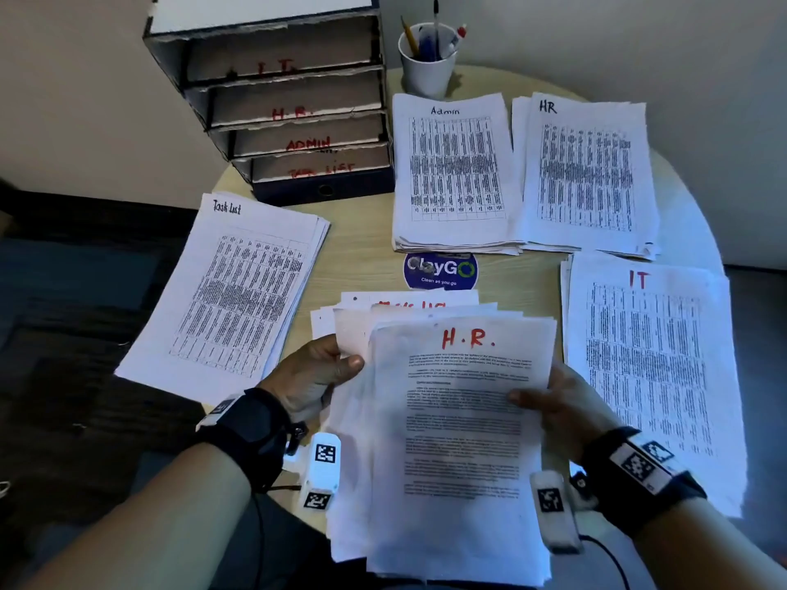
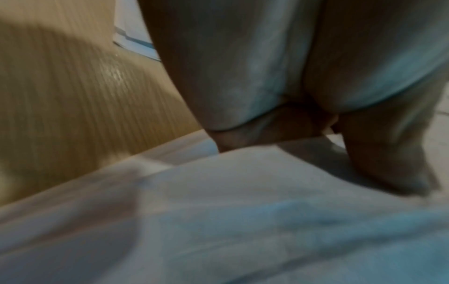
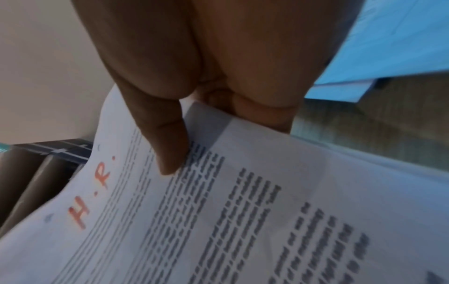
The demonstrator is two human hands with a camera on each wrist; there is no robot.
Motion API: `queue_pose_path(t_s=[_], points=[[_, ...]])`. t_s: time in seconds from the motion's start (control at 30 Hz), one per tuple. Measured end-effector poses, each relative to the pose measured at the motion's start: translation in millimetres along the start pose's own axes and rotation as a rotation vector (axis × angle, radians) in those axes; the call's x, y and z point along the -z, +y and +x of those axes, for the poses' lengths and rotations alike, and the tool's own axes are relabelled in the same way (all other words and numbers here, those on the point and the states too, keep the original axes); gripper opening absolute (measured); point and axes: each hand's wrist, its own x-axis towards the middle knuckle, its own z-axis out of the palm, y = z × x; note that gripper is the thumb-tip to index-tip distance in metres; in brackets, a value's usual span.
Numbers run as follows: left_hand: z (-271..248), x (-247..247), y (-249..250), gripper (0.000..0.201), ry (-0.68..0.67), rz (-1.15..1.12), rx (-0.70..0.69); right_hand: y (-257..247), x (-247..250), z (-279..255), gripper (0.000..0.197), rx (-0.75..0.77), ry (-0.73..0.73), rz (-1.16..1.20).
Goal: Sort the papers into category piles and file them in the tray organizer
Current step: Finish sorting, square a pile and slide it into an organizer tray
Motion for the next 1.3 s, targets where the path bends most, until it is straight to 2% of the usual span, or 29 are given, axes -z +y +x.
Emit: queue_pose_path(t_s=[0.03, 0.1, 0.17, 0.23, 0.33, 0.37, 0.43, 0.5, 0.53, 0.57, 0.6, 0.63, 0.7, 0.77, 0.83, 0.87, 0.9, 0.93, 0.97, 1.0, 1.03, 1.1, 1.2, 1.3], points=[[-1.7, -1.1, 2.2, 0.049, -0.031, 0.009, -0.007, -3.2, -1.5, 0.2, 0.042, -0.017, 0.018, 0.0], [-3.2, -3.3, 7.1, 0.023, -0.016, -0.003, -0.006, -6.7, -1.4, 0.5, 0.037, -0.012, 0.064, -0.024], [-2.7, 0.5, 8.6, 0.029, 0.027, -0.029, -0.002, -4.2, 1.3, 0.1, 0.045, 0.009, 0.07, -0.023], [-3.1, 0.5, 11.1, 0.02, 0.062, -0.034, 0.004, 1.6, 8.0, -2.8, 0.058, 0.055, 0.084, -0.092], [1.0, 10.5, 6.6, 0.02, 0.201, -0.035, -0.022, 7.6, 17.2, -12.5, 0.019, 0.17, 0.04, -0.158], [2.3, 12.5, 5.3, 0.02, 0.25, -0.03, -0.022, 8.8, 18.8, -16.8, 0.017, 0.188, -0.021, -0.133], [3.3, 15.1, 3.4, 0.021, 0.323, -0.008, -0.024, 5.8, 18.0, -25.4, 0.047, 0.164, -0.093, -0.117], [3.1, 12.4, 4.9, 0.024, 0.351, -0.021, -0.029, 0.8, 14.6, -32.0, 0.066, 0.125, -0.125, -0.071], [2.9, 10.8, 5.1, 0.031, 0.328, -0.036, -0.031, 0.0, 14.7, -32.4, 0.071, 0.108, -0.117, -0.059], [1.5, 9.7, 6.1, 0.047, 0.282, -0.039, -0.04, -0.6, 14.7, -31.9, 0.072, 0.095, -0.106, -0.081], [-0.6, 7.5, 7.7, 0.063, 0.216, -0.022, -0.041, -0.3, 14.9, -30.6, 0.067, 0.11, -0.085, -0.14], [-4.6, 3.1, 10.4, 0.07, 0.138, 0.014, -0.036, -0.9, 13.2, -29.7, 0.059, 0.151, -0.074, -0.2], [-13.3, -6.5, 16.2, 0.063, -0.009, 0.124, -0.026, 1.6, 12.1, -25.8, 0.037, 0.243, -0.06, -0.279], [-22.3, -16.9, 22.6, 0.046, -0.17, 0.23, -0.016, 2.9, 10.4, -20.4, 0.013, 0.25, -0.06, -0.338], [-31.1, -24.6, 28.0, 0.033, -0.328, 0.283, 0.011, 0.0, 7.3, -18.5, 0.022, 0.151, -0.035, -0.315], [-33.8, -24.7, 27.6, 0.033, -0.37, 0.297, 0.032, -1.9, 6.1, -19.4, 0.029, 0.115, -0.033, -0.293], [-37.3, -28.3, 28.0, 0.036, -0.393, 0.302, 0.056, -5.1, 3.3, -22.5, 0.037, 0.144, -0.041, -0.305], [-36.0, -27.1, 26.2, 0.038, -0.375, 0.296, 0.07, -6.9, 1.4, -25.2, 0.036, 0.193, -0.041, -0.345], [-35.3, -28.4, 25.5, 0.038, -0.311, 0.273, 0.067, -7.5, -1.3, -27.5, 0.025, 0.225, -0.016, -0.38], [-31.6, -27.9, 23.6, 0.037, -0.202, 0.211, 0.069, -6.1, -2.7, -27.5, 0.016, 0.243, 0.03, -0.388], [-28.6, -28.2, 22.8, 0.038, -0.083, 0.135, 0.085, -3.7, -3.2, -26.0, 0.016, 0.249, 0.089, -0.37], [-23.4, -30.9, 20.0, 0.031, 0.124, 0.039, 0.132, 1.4, -4.6, -18.9, 0.021, 0.206, 0.212, -0.261], [-18.3, -43.4, 8.6, 0.032, 0.258, -0.014, 0.144, 4.2, -11.6, -6.2, 0.035, 0.156, 0.256, -0.04], [-9.8, -54.6, -9.9, 0.023, 0.332, 0.367, 0.127, 10.4, -23.4, 12.6, 0.045, 0.107, 0.331, -0.101]])
